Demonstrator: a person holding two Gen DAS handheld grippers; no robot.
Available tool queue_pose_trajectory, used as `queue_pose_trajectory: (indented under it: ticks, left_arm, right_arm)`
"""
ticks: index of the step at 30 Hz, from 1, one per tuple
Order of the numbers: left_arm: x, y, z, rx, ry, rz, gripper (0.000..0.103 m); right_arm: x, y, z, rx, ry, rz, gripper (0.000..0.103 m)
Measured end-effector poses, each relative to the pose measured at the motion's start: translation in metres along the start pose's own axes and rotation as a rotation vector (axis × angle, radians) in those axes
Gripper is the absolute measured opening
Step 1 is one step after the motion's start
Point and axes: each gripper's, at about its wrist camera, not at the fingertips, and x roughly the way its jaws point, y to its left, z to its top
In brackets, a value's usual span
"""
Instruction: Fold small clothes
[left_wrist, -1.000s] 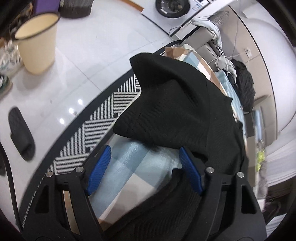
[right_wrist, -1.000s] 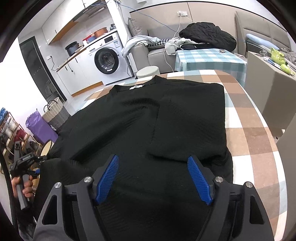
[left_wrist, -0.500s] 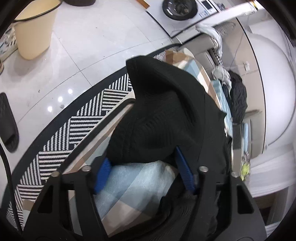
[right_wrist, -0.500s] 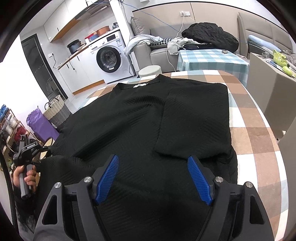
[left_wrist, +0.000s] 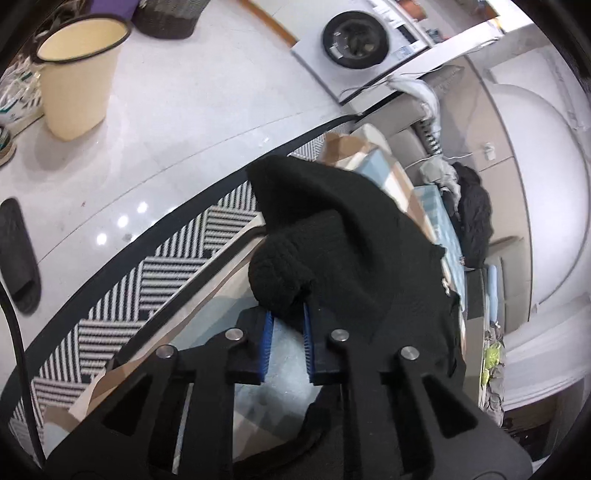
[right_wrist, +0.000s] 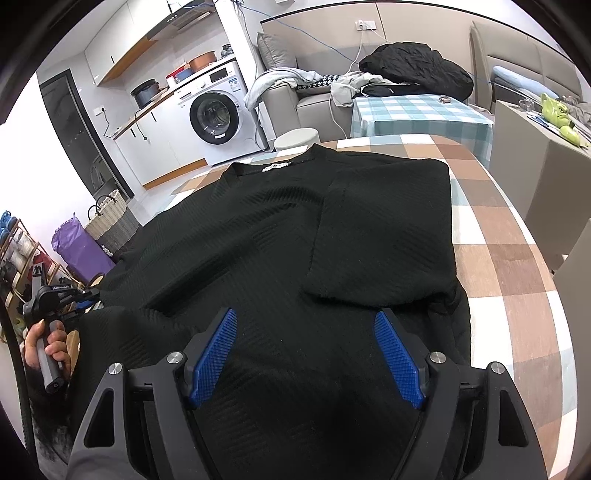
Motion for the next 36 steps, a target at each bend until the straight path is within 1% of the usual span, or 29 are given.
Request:
queue_pose_trajectory:
  ticks: [1, 2, 3, 4, 5, 6, 8, 10, 12, 13, 14, 15, 17, 19, 21, 23, 25, 27, 28, 29, 30, 31, 32, 33, 34, 35, 36]
  left_arm:
    - [-0.002, 0.0, 0.0, -0.004, -0.001, -0.009, 0.025]
    - [-0.002, 0.0, 0.001, -0.01, 0.001, 0.01, 0.052]
    - [-0.005, 0.003, 0.001, -0.022, 0.0, 0.044, 0.065]
    - [-0.008, 0.007, 0.001, -0.03, -0.012, 0.048, 0.07]
    - [-0.012, 0.013, -0.001, -0.033, -0.024, 0.03, 0.07]
    - [-0.01, 0.014, 0.001, -0.034, -0.019, 0.019, 0.07]
    - [-0.002, 0.018, 0.004, -0.051, 0.009, 0.015, 0.07]
    - [0.01, 0.022, 0.008, -0.088, 0.044, 0.008, 0.07]
    - [0.021, 0.026, 0.01, -0.132, 0.056, -0.004, 0.065]
    - [0.023, 0.028, 0.01, -0.146, 0.054, -0.006, 0.059]
    - [0.026, 0.03, 0.01, -0.165, 0.045, -0.015, 0.047]
    - [0.027, 0.03, 0.01, -0.18, 0.033, -0.024, 0.041]
    - [0.027, 0.032, 0.01, -0.183, 0.009, -0.05, 0.02]
    - [0.024, 0.024, 0.01, -0.161, -0.028, -0.029, 0.015]
    - [0.016, 0.011, 0.011, -0.12, -0.079, -0.011, 0.013]
    - [0.003, -0.007, 0.011, -0.046, -0.137, 0.022, 0.012]
    - [-0.009, -0.041, 0.012, 0.078, -0.213, 0.071, 0.011]
    - [-0.018, -0.092, 0.004, 0.262, -0.311, 0.13, 0.011]
    - [-0.021, -0.118, -0.003, 0.357, -0.35, 0.143, 0.011]
    - [-0.022, -0.144, -0.013, 0.454, -0.377, 0.14, 0.011]
    - [-0.022, -0.172, -0.025, 0.557, -0.382, 0.117, 0.011]
    - [-0.019, -0.198, -0.041, 0.658, -0.367, 0.082, 0.011]
    - [-0.013, -0.22, -0.056, 0.746, -0.328, 0.041, 0.011]
    - [-0.002, -0.238, -0.072, 0.822, -0.249, -0.019, 0.012]
    - [0.012, -0.252, -0.086, 0.88, -0.137, -0.073, 0.014]
    - [0.025, -0.26, -0.097, 0.902, -0.037, -0.108, 0.018]
    - [0.037, -0.262, -0.107, 0.896, 0.04, -0.134, 0.024]
  right_arm:
    - [0.0, -0.001, 0.0, 0.001, 0.0, 0.0, 0.079]
    - [0.0, -0.001, -0.001, 0.003, 0.001, 0.0, 0.079]
    - [-0.001, -0.002, -0.002, 0.004, 0.002, 0.0, 0.079]
    - [0.0, -0.002, -0.002, 0.004, 0.002, 0.0, 0.079]
    - [0.0, -0.003, -0.003, 0.004, 0.004, 0.0, 0.079]
    - [0.0, -0.002, -0.003, 0.003, 0.006, -0.001, 0.079]
    - [0.0, -0.003, -0.003, 0.004, 0.008, -0.003, 0.079]
    - [0.0, -0.002, -0.003, 0.004, 0.012, -0.003, 0.079]
    - [-0.001, -0.002, -0.004, 0.002, 0.008, -0.005, 0.079]
    - [-0.002, -0.002, -0.004, 0.002, 0.007, -0.008, 0.079]
    - [-0.003, -0.002, -0.005, 0.003, 0.005, -0.012, 0.079]
    - [-0.003, -0.003, -0.005, 0.005, 0.005, -0.017, 0.079]
    - [-0.004, -0.005, -0.007, 0.013, 0.006, -0.022, 0.079]
    - [-0.005, -0.009, -0.008, 0.023, 0.007, -0.029, 0.079]
    - [-0.005, -0.01, -0.009, 0.031, 0.006, -0.03, 0.079]
    - [-0.007, -0.01, -0.009, 0.033, 0.003, -0.026, 0.079]
    - [-0.009, -0.01, -0.01, 0.034, -0.003, -0.022, 0.079]
    - [-0.012, -0.01, -0.012, 0.036, -0.008, -0.018, 0.079]
    - [-0.014, -0.01, -0.012, 0.037, -0.011, -0.018, 0.079]
    - [-0.016, -0.011, -0.013, 0.038, -0.014, -0.019, 0.079]
    - [-0.018, -0.012, -0.014, 0.04, -0.017, -0.023, 0.079]
    - [-0.019, -0.013, -0.014, 0.042, -0.021, -0.026, 0.079]
    - [-0.021, -0.015, -0.014, 0.046, -0.024, -0.03, 0.079]
    - [-0.023, -0.017, -0.015, 0.053, -0.026, -0.037, 0.079]
    - [-0.023, -0.019, -0.015, 0.059, -0.027, -0.042, 0.079]
    - [-0.024, -0.021, -0.015, 0.067, -0.027, -0.047, 0.079]
    - [-0.024, -0.023, -0.015, 0.072, -0.026, -0.051, 0.079]
